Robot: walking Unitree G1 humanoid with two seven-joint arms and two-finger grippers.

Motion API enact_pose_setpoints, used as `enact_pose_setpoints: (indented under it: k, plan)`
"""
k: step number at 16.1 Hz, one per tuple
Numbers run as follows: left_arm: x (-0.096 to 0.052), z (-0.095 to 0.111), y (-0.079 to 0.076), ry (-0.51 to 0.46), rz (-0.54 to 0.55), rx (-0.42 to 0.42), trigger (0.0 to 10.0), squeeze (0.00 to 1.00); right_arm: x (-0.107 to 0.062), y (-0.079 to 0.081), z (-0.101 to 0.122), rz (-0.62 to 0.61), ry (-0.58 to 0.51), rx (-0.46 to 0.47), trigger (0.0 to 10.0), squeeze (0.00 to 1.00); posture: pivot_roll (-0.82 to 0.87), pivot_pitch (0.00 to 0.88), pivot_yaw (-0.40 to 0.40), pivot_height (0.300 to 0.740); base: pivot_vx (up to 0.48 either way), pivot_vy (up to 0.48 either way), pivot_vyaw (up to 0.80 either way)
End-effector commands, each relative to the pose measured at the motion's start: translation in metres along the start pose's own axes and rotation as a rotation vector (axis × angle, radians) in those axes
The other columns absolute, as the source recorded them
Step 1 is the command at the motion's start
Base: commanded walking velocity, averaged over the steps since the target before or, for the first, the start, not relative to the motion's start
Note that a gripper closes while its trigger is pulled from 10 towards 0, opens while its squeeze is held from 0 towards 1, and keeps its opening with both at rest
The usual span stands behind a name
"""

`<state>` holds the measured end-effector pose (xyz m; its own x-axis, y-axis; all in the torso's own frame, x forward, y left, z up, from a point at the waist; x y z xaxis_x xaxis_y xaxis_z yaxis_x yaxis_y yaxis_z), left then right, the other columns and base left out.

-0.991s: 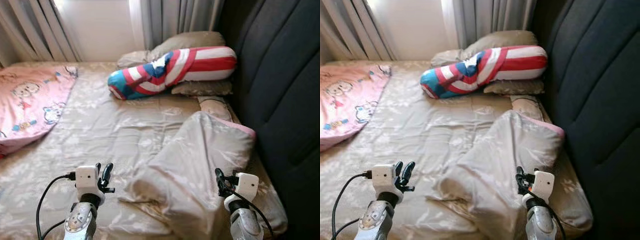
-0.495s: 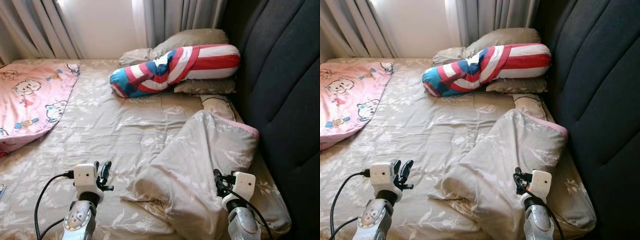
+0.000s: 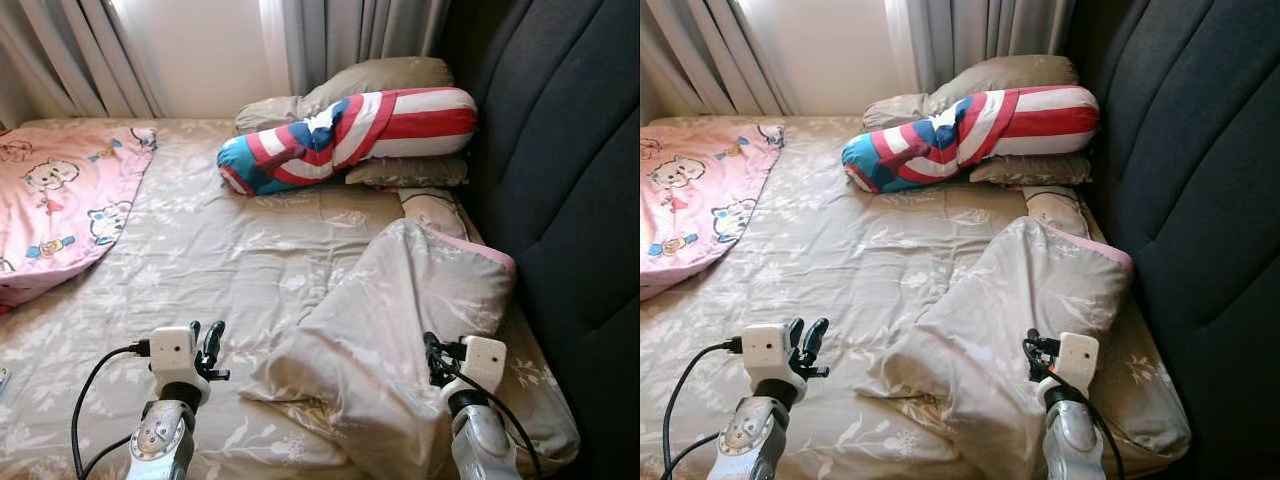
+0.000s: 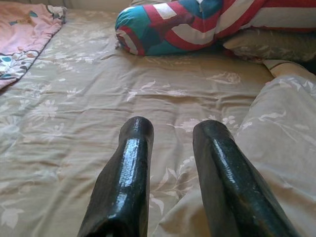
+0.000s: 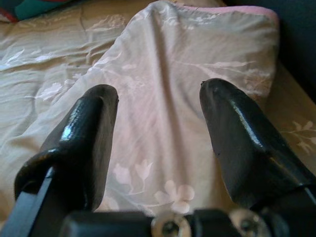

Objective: Clean up the room

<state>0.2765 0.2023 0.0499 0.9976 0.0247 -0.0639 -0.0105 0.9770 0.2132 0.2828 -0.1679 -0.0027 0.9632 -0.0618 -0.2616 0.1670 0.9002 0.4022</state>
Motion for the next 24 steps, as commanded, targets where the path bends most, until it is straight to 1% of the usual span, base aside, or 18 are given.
enact_pose_setpoints:
  k: [1, 3, 7, 9, 10, 13, 17, 20, 24]
  plan:
    - [-0.001, 0.002, -0.002, -0.001, -0.004, -0.005, 10.0, 0.00, -0.001, -0.001, -0.004, -0.001, 0.021, -0.012, 10.0, 0.00, -0.01, 0.079, -0.044, 0.695, 0.000, 0.000, 0.00]
    - [-0.001, 0.001, -0.005, 0.002, -0.006, -0.009, 10.0, 0.00, -0.001, -0.001, -0.001, 0.001, -0.004, -0.003, 10.0, 0.00, -0.01, 0.075, -0.042, 0.695, 0.000, 0.000, 0.00]
    - [0.000, 0.003, -0.004, -0.003, -0.004, -0.005, 10.0, 0.00, 0.000, -0.002, -0.002, -0.007, 0.013, -0.014, 10.0, 0.00, 0.00, 0.065, -0.040, 0.695, 0.000, 0.000, 0.00]
    - [0.000, 0.003, -0.003, -0.005, -0.004, -0.004, 10.0, 0.00, 0.001, -0.002, -0.003, -0.006, 0.023, 0.004, 10.0, 0.00, 0.00, 0.061, -0.039, 0.680, 0.000, 0.000, 0.00]
    - [0.000, 0.004, -0.004, -0.006, -0.005, -0.004, 10.0, 0.00, 0.001, -0.001, 0.000, 0.008, -0.002, -0.001, 10.0, 0.00, -0.01, 0.059, -0.038, 0.670, 0.000, 0.000, 0.00]
    - [0.002, 0.006, -0.004, -0.012, -0.003, -0.007, 10.0, 0.00, 0.002, 0.001, 0.003, 0.020, -0.013, 0.006, 10.0, 0.00, -0.01, 0.054, -0.040, 0.670, 0.000, 0.000, 0.00]
    - [0.003, 0.008, -0.004, -0.019, 0.002, -0.010, 10.0, 0.00, 0.003, 0.001, 0.004, 0.024, -0.010, 0.005, 10.0, 0.00, -0.01, 0.053, -0.045, 0.670, 0.000, 0.000, 0.00]
    - [0.004, 0.008, -0.002, -0.016, 0.008, -0.012, 10.0, 0.00, 0.009, 0.009, 0.007, 0.055, -0.004, 0.012, 10.0, 0.00, -0.01, 0.066, -0.050, 0.670, 0.000, 0.000, 0.00]
    - [0.004, 0.009, -0.002, -0.017, 0.006, -0.016, 10.0, 0.00, 0.011, 0.009, 0.009, 0.051, -0.004, 0.009, 10.0, 0.00, 0.00, 0.074, -0.052, 0.670, 0.000, 0.000, 0.00]
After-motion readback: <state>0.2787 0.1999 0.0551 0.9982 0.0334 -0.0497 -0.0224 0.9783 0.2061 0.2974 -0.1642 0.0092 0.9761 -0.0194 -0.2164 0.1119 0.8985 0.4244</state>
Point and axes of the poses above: a point about 5 cm out from each wrist's last joint towards the gripper, its own x axis pointing out of the wrist towards the gripper, its own z axis along the axis of the wrist's last joint, y = z × x, the point moved 2 cm from there along x, pointing out of the wrist towards the gripper, and after that the axes turned 15 degrees about x, right-handed, at the moved point
